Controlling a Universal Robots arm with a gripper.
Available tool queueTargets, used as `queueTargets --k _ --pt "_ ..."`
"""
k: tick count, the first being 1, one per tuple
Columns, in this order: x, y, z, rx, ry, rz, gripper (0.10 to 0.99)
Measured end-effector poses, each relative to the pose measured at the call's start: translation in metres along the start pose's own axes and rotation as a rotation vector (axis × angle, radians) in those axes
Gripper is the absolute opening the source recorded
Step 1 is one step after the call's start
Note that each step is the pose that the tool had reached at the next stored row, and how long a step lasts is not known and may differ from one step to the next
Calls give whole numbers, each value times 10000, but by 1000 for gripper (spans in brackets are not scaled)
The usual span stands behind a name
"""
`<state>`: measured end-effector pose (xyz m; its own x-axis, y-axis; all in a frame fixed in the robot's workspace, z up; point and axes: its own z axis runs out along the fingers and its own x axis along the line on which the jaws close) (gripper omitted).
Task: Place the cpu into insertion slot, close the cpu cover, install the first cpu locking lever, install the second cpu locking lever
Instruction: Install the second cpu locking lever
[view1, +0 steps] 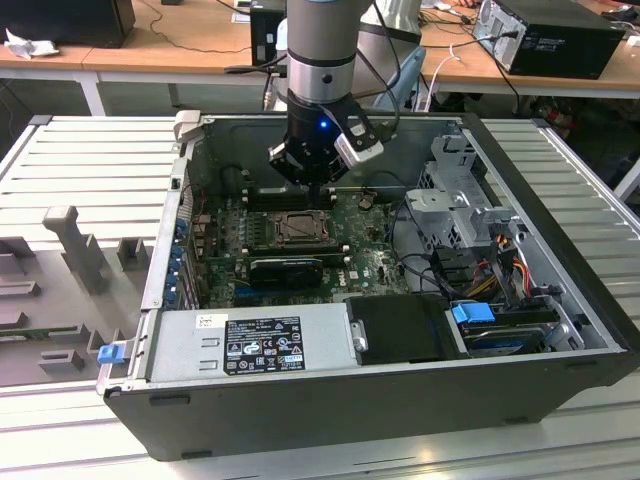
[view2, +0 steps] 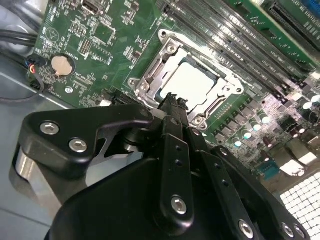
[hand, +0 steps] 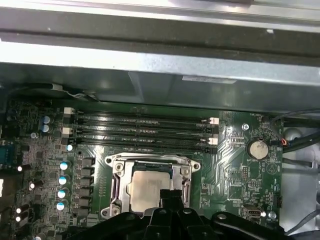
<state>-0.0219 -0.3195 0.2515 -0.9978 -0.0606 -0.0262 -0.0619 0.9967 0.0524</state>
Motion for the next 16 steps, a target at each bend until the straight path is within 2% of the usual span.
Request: queueTargets --k 4,10,12,16 --pt "8 -128 -6 0 0 1 106" --pt "16 -272 -12 -1 -1 0 106" --pt "18 -300 -14 0 0 0 106" --pt "19 -309 -26 1 1 2 106"
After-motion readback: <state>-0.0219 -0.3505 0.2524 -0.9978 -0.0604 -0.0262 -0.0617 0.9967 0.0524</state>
